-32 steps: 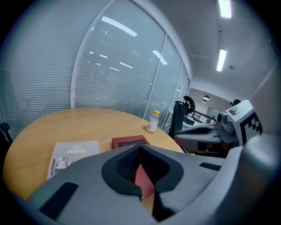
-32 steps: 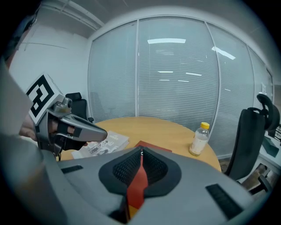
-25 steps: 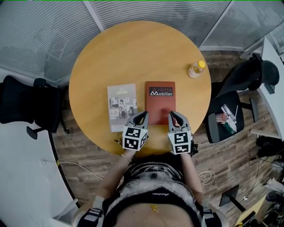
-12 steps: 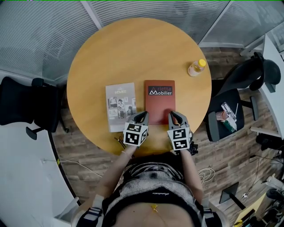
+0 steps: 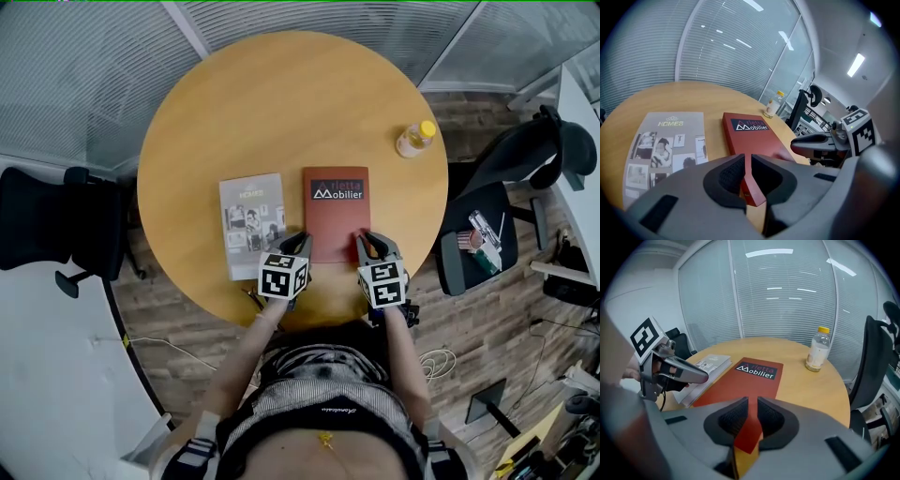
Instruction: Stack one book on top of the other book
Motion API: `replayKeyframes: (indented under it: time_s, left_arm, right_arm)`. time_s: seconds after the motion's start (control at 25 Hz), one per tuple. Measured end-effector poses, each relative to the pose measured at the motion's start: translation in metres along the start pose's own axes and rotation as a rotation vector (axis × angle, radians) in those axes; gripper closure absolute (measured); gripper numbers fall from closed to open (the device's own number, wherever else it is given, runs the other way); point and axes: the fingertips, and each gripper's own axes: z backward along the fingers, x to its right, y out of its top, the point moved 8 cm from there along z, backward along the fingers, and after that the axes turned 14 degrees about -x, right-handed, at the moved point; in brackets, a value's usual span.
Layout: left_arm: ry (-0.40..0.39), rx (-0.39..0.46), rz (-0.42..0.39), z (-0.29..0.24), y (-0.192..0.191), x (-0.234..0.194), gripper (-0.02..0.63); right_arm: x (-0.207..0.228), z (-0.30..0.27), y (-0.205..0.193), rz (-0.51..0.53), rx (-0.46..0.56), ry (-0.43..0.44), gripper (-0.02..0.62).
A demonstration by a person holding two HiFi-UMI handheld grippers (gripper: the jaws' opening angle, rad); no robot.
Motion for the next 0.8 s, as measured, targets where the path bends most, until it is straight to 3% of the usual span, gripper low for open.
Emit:
replayKeyframes:
  time_s: [0.12, 0.2, 0.24, 0.6, 0.8]
  left_arm:
    - [-0.018, -0.011, 0.026, -0.006, 0.002, -0.003, 0.577]
    - [-0.022, -0.029, 0.035, -0.010, 0.002, -0.004, 0.484]
    - [-0.021, -0.034, 0.044, -0.011, 0.003, -0.005, 0.474]
    - [-0.034, -0.094, 0.111, -0.030, 0.006, -0.009, 0.457]
    - [-0.016, -0.140, 0.112, -0.036, 0.008, -0.009, 0.456]
  right_arm:
    - [0.006, -0.005, -0.002, -0.026, -0.012, 0.007, 0.486]
    - [0.011, -0.008, -0.003, -0.057, -0.020, 0.017, 0.471]
    - [0.013, -0.010, -0.004, -0.075, -0.022, 0.020, 0.462]
    - [0.035, -0.033, -0.012, -0.244, -0.069, 0.150, 0.428]
    - [0.042, -0.039, -0.012, -0.259, -0.082, 0.201, 0.428]
